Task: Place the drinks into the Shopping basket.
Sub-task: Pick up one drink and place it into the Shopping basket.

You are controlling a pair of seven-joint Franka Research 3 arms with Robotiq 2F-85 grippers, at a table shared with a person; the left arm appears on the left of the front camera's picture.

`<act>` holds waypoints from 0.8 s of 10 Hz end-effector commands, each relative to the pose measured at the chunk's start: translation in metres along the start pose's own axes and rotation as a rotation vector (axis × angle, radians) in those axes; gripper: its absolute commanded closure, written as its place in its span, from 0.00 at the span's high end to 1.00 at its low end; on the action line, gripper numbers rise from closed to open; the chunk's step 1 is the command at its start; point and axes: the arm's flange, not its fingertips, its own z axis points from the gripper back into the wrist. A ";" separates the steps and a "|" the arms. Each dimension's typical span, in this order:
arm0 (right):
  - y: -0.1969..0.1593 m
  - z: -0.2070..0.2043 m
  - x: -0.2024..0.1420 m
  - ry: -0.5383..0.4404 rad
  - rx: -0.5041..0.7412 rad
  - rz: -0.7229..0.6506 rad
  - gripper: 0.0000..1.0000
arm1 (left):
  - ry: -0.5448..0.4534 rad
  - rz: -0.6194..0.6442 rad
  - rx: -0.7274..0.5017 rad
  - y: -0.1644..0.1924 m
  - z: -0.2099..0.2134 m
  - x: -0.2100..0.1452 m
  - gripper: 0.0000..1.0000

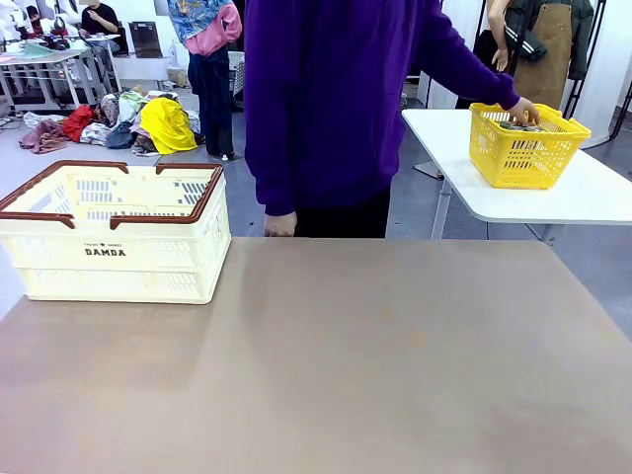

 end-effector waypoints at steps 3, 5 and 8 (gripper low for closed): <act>0.002 0.000 0.001 -0.008 0.021 0.003 1.00 | -0.010 -0.010 -0.020 -0.002 0.001 0.001 1.00; 0.002 0.000 0.001 -0.008 0.021 0.003 1.00 | -0.010 -0.010 -0.020 -0.002 0.001 0.001 1.00; 0.002 0.000 0.001 -0.008 0.021 0.003 1.00 | -0.010 -0.010 -0.020 -0.002 0.001 0.001 1.00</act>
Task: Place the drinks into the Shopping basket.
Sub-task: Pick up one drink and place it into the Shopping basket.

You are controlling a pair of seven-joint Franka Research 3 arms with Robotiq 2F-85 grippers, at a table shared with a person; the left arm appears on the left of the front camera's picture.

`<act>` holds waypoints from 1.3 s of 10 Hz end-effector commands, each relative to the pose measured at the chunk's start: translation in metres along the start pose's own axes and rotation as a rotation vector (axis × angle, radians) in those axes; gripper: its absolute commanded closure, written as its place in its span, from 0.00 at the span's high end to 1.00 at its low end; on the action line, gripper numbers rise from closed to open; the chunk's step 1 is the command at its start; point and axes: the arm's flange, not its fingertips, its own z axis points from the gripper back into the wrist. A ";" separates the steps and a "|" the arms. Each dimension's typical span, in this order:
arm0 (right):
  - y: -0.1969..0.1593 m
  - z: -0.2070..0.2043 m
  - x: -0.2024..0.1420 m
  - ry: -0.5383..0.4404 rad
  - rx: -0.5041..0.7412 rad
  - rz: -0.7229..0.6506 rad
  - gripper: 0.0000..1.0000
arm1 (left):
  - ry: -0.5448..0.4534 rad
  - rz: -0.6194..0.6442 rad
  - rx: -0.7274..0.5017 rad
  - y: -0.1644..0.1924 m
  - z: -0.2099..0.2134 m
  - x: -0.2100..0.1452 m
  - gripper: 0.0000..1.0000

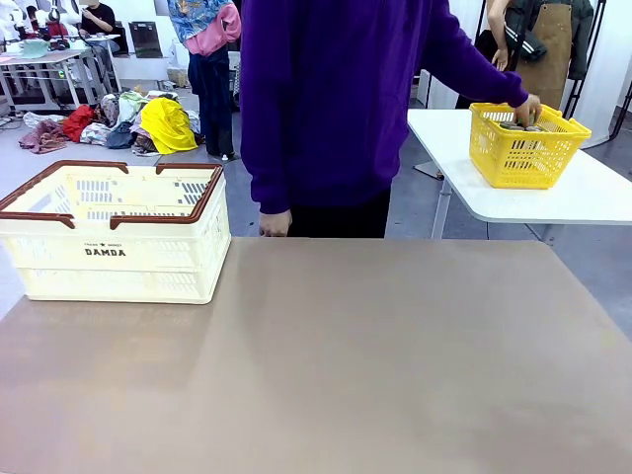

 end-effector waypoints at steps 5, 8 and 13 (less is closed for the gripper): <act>0.002 0.000 0.001 -0.008 0.021 0.003 1.00 | -0.010 -0.010 -0.020 -0.002 0.001 0.001 1.00; 0.002 0.000 0.001 -0.008 0.021 0.003 1.00 | -0.010 -0.010 -0.020 -0.002 0.001 0.001 1.00; 0.002 0.000 0.001 -0.008 0.021 0.003 1.00 | -0.010 -0.010 -0.020 -0.002 0.001 0.001 1.00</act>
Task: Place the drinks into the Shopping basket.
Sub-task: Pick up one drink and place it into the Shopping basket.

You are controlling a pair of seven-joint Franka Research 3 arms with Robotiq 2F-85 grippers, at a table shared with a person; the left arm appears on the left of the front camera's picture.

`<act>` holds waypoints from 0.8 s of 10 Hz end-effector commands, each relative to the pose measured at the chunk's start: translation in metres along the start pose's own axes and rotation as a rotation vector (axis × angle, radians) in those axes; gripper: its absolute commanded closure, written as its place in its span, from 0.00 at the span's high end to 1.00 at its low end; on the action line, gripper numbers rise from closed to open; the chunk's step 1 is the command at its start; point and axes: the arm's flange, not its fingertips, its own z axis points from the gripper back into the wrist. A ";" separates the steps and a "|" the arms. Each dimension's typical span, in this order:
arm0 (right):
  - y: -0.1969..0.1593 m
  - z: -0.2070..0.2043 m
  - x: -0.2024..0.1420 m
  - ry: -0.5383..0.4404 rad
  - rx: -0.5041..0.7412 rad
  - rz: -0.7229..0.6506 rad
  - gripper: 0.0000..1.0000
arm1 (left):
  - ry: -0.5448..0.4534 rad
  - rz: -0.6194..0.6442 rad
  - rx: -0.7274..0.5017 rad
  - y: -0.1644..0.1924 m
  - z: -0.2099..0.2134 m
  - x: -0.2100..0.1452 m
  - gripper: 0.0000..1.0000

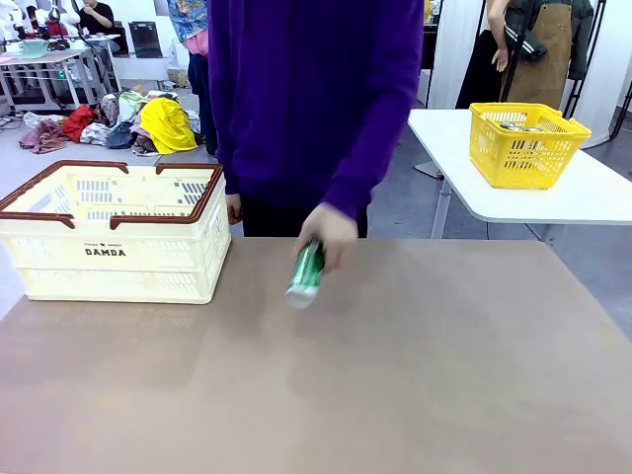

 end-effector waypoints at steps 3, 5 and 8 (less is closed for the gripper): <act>0.002 0.000 0.002 -0.008 0.021 0.003 1.00 | -0.010 -0.010 -0.020 -0.002 0.001 0.001 1.00; 0.002 0.000 0.002 -0.008 0.021 0.003 1.00 | -0.010 -0.010 -0.020 -0.002 0.001 0.001 1.00; 0.002 0.000 0.002 -0.008 0.021 0.003 1.00 | -0.010 -0.010 -0.020 -0.002 0.001 0.001 1.00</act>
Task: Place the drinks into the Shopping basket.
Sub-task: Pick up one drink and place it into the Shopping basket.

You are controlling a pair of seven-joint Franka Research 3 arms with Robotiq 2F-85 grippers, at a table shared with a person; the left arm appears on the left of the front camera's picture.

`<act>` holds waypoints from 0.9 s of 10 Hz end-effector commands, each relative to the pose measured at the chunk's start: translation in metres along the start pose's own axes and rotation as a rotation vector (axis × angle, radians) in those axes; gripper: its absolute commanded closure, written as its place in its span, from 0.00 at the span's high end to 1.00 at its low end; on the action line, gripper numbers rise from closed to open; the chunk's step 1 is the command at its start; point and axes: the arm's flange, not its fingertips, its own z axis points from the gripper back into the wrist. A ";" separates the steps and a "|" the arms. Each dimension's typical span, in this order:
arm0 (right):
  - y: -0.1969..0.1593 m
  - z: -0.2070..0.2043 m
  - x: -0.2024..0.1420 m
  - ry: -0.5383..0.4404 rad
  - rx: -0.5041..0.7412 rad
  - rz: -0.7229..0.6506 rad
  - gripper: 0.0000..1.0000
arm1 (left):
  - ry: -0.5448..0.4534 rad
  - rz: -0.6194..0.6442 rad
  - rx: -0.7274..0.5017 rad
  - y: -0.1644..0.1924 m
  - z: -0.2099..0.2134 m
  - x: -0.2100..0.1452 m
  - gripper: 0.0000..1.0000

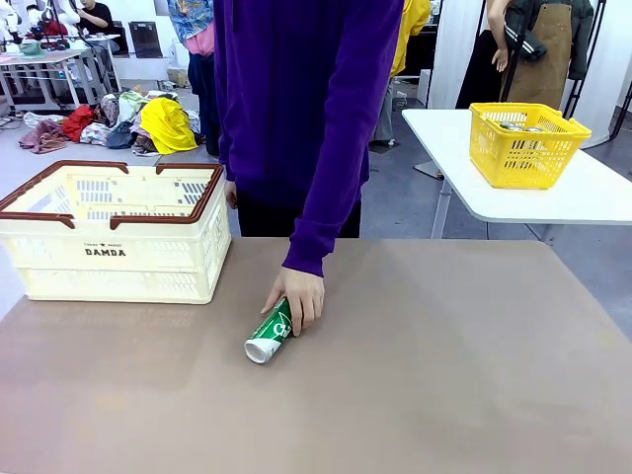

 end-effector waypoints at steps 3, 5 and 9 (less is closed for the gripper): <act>0.002 0.000 0.002 -0.008 0.021 0.003 1.00 | -0.010 -0.010 -0.020 -0.002 0.001 0.001 1.00; 0.002 0.000 0.002 -0.008 0.021 0.003 1.00 | -0.010 -0.010 -0.020 -0.002 0.001 0.001 1.00; 0.002 0.000 0.002 -0.008 0.021 0.003 1.00 | -0.010 -0.010 -0.020 -0.002 0.001 0.001 1.00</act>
